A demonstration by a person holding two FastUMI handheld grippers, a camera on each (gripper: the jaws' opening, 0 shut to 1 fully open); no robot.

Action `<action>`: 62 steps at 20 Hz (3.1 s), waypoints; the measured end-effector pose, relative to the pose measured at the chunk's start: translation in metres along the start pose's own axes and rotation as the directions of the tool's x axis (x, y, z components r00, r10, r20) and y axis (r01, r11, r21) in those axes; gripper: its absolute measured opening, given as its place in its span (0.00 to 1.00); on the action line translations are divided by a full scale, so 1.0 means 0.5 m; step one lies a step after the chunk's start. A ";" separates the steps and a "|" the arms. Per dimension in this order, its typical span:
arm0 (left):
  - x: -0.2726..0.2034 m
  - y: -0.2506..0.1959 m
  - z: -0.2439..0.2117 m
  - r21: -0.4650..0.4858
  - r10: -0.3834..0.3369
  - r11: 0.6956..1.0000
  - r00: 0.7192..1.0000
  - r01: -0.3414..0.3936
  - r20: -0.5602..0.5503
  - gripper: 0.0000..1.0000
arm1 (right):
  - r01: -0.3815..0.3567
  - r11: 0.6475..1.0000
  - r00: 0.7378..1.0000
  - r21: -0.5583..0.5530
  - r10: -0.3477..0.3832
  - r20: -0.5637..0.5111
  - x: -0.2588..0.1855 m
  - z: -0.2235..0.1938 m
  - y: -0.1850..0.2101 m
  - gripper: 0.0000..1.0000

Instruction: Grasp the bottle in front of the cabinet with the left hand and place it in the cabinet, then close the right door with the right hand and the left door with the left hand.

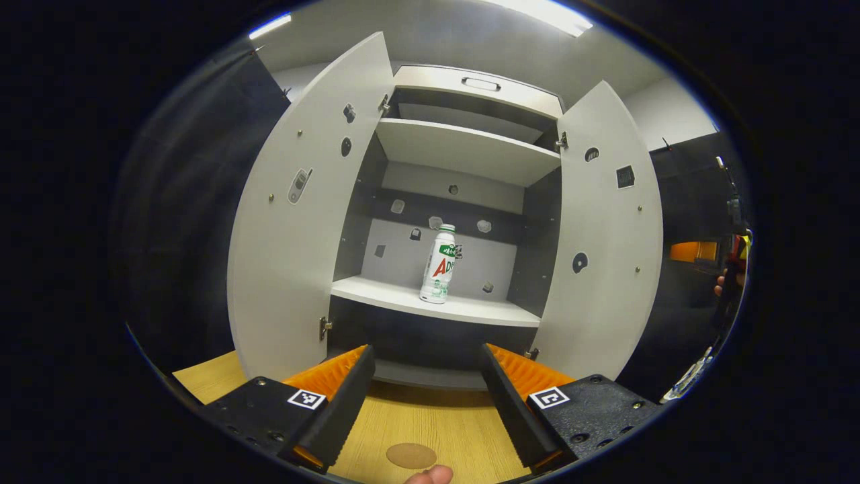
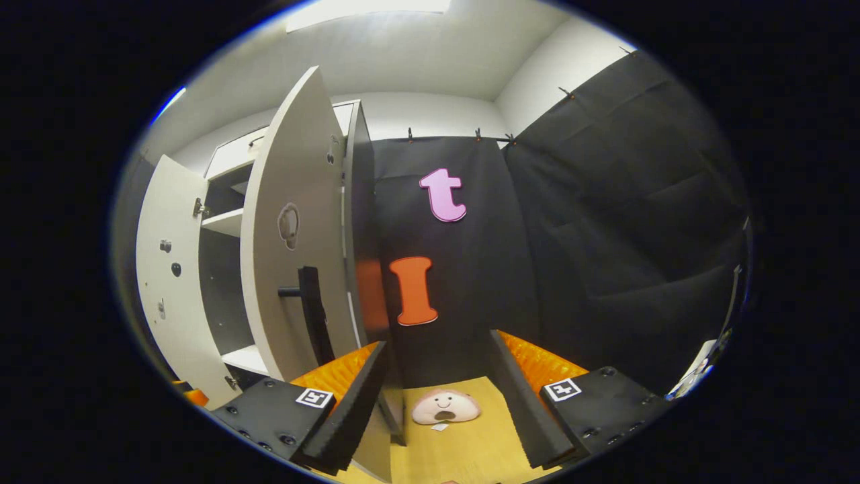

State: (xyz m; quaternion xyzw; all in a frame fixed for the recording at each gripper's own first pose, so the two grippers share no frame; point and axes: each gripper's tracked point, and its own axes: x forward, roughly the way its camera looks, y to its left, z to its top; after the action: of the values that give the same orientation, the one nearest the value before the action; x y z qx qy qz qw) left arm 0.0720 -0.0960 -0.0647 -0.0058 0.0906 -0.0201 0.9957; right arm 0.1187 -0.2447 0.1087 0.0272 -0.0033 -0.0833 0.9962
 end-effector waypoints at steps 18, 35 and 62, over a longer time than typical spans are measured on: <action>0.043 0.116 0.026 -0.034 0.044 0.999 0.997 -0.043 0.059 0.95 | 0.035 0.987 0.999 -0.155 -0.029 0.037 0.003 0.002 0.106 0.97; 0.013 0.218 0.059 0.000 0.133 0.991 0.987 -0.133 0.085 0.92 | -0.182 0.978 0.983 -0.103 0.181 -0.012 0.018 -0.035 0.302 0.97; -0.084 0.519 0.189 -0.102 0.429 0.903 0.880 -0.417 0.205 0.94 | -0.309 0.949 0.950 -0.070 0.303 -0.080 0.174 -0.137 0.552 0.95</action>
State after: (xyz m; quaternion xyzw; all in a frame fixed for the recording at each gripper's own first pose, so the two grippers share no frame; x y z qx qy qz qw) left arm 0.0577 0.1657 0.0317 -0.0152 -0.0218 0.2010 0.9792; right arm 0.2509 0.0162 0.0556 -0.0114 0.0300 0.0731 0.9968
